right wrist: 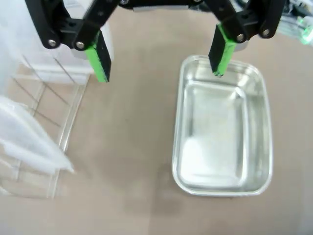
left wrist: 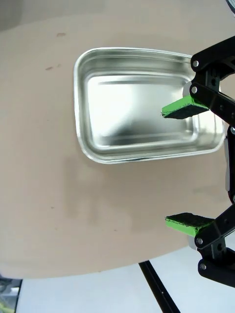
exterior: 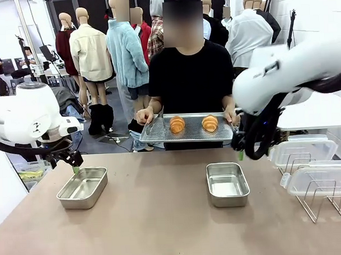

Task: Place the bread in airtight containers.
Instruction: Lift both Airtight Container.

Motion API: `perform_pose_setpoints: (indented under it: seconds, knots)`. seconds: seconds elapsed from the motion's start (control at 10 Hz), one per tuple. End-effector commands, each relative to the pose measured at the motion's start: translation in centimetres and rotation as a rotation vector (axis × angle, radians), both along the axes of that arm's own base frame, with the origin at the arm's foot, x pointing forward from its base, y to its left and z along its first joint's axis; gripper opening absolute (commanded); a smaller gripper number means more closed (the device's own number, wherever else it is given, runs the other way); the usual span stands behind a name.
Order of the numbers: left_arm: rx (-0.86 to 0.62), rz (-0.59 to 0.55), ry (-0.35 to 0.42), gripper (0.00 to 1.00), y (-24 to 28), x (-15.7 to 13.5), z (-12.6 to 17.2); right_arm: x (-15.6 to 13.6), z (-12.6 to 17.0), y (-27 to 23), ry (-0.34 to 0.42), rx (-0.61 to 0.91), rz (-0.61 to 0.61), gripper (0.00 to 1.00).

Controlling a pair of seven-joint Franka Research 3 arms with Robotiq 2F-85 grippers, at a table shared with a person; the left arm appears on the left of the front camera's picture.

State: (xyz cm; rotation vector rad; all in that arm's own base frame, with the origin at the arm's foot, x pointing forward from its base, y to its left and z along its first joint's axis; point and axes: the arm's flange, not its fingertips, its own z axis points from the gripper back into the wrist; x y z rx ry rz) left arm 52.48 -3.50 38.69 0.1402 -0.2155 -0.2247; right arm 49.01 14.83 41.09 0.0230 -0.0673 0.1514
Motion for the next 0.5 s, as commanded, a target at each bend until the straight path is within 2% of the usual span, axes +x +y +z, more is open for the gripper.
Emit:
perform_pose_setpoints:
  seconds: [0.0,0.2,0.4]
  knots:
    - [-0.048,0.065,-0.013,1.0,0.1,1.6,-0.3,2.5,-1.7,1.7,0.013,0.01,-0.012,1.0]
    - [-0.072,0.091,0.014,1.0,0.6,2.6,-1.9,3.3,-4.1,2.3,0.028,0.026,0.005,1.0]
    - [-0.065,0.097,0.022,1.0,1.0,3.1,-3.7,3.7,-6.4,2.8,0.08,0.041,0.019,1.0]
